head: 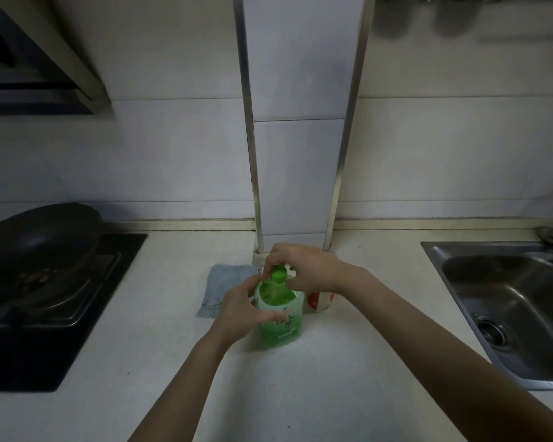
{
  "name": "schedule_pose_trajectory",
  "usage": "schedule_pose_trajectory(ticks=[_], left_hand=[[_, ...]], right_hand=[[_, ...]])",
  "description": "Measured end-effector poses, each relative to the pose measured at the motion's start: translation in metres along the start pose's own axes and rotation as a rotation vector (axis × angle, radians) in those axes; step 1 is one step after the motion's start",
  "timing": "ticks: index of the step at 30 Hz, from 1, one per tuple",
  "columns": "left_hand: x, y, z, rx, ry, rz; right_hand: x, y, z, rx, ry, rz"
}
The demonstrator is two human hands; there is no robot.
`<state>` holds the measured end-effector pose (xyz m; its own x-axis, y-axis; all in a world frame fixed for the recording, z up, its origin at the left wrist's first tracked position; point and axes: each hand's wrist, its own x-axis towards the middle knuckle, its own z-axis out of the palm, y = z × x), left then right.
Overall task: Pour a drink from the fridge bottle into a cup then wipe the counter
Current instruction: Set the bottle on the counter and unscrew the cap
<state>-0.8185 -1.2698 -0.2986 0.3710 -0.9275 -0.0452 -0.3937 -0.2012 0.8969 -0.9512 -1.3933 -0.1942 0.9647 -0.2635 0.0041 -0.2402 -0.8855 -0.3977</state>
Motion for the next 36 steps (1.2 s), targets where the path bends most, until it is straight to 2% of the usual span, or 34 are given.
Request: schedule_pose_trajectory(ticks=[2, 5, 7, 13, 16, 18, 22, 24, 29, 34, 36], left_hand=[[0.001, 0.000, 0.000, -0.001, -0.001, -0.003], [0.000, -0.001, 0.001, -0.007, 0.000, -0.012], [0.000, -0.001, 0.000, -0.010, -0.001, -0.016], [0.000, -0.001, 0.000, -0.017, 0.004, -0.022], [0.000, -0.001, 0.000, -0.013, 0.003, -0.024], [0.002, -0.002, -0.001, -0.002, -0.001, -0.031], [0.004, -0.003, -0.002, 0.001, 0.003, -0.055], [0.004, -0.004, -0.002, 0.007, 0.005, -0.061], [0.004, -0.005, 0.000, 0.022, 0.018, -0.065], [0.002, -0.007, 0.003, 0.000, 0.042, -0.067], [0.002, -0.006, 0.003, 0.005, 0.047, -0.064]], right_hand=[[-0.001, 0.000, 0.003, 0.051, 0.006, 0.038], [-0.001, -0.002, 0.013, -0.209, 0.132, 0.189], [0.001, -0.005, 0.016, -0.283, 0.177, 0.228], [-0.004, -0.005, 0.007, -0.132, 0.143, 0.063], [-0.006, -0.001, -0.002, 0.004, 0.190, 0.004], [-0.010, 0.005, -0.004, 0.101, 0.305, 0.037], [-0.029, 0.024, 0.013, 0.449, 0.703, 0.253], [-0.043, 0.032, 0.036, 0.584, 0.811, 0.326], [-0.073, 0.043, 0.108, 0.592, 0.764, 0.485], [-0.079, 0.053, 0.167, 0.740, 0.625, 0.698], [-0.075, 0.057, 0.180, 0.666, 0.577, 0.791]])
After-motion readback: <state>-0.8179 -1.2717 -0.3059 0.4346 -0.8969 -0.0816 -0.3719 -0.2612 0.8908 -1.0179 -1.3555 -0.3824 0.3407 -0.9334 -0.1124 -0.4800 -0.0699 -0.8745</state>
